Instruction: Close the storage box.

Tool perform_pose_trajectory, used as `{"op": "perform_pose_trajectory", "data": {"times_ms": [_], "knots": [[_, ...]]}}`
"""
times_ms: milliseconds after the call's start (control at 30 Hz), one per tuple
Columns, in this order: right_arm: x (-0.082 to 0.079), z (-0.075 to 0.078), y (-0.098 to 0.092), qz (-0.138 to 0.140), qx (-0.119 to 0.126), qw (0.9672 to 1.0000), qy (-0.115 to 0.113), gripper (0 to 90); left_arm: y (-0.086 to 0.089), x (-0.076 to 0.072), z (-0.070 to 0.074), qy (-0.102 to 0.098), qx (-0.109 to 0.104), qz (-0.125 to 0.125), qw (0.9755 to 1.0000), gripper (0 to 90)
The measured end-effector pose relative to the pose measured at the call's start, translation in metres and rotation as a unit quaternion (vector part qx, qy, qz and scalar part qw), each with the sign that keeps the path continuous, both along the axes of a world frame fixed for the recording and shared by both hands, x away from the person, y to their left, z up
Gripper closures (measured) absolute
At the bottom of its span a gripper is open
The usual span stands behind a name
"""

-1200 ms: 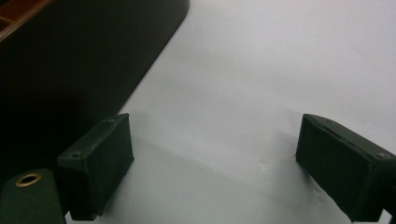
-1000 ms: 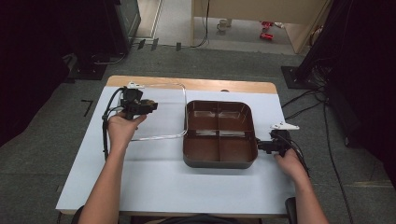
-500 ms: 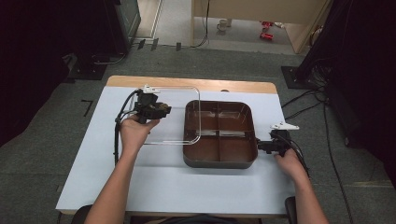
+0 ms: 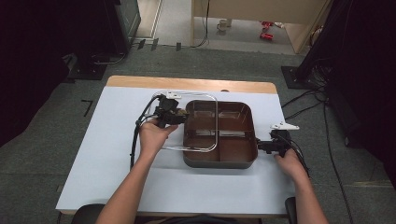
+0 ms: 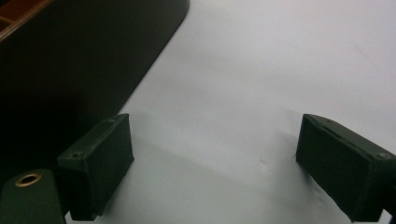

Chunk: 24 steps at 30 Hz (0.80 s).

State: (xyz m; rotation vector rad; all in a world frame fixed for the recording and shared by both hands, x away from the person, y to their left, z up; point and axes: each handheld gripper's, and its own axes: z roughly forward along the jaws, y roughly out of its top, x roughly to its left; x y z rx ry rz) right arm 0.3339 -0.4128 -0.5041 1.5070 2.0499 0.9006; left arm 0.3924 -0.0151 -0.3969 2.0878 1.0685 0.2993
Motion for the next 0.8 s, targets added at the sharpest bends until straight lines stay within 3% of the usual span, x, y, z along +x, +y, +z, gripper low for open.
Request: {"op": "perform_pose_trajectory", "data": {"times_ms": [167,400,800], "knots": [[0.000,0.000,0.000,0.000,0.001,1.0000,0.000,10.5,-0.015,-0.004,0.001,-0.003,0.009,-0.007,0.9999,59.5],[0.000,0.000,0.000,0.000,0.000,1.0000,0.000,10.5,-0.042,-0.007,-0.001,-0.002,-0.004,-0.012,0.9999,59.5],[0.000,0.000,0.000,-0.001,0.000,1.0000,0.000,10.5,-0.075,-0.013,-0.008,-0.004,0.002,-0.025,0.9997,59.5]]}}
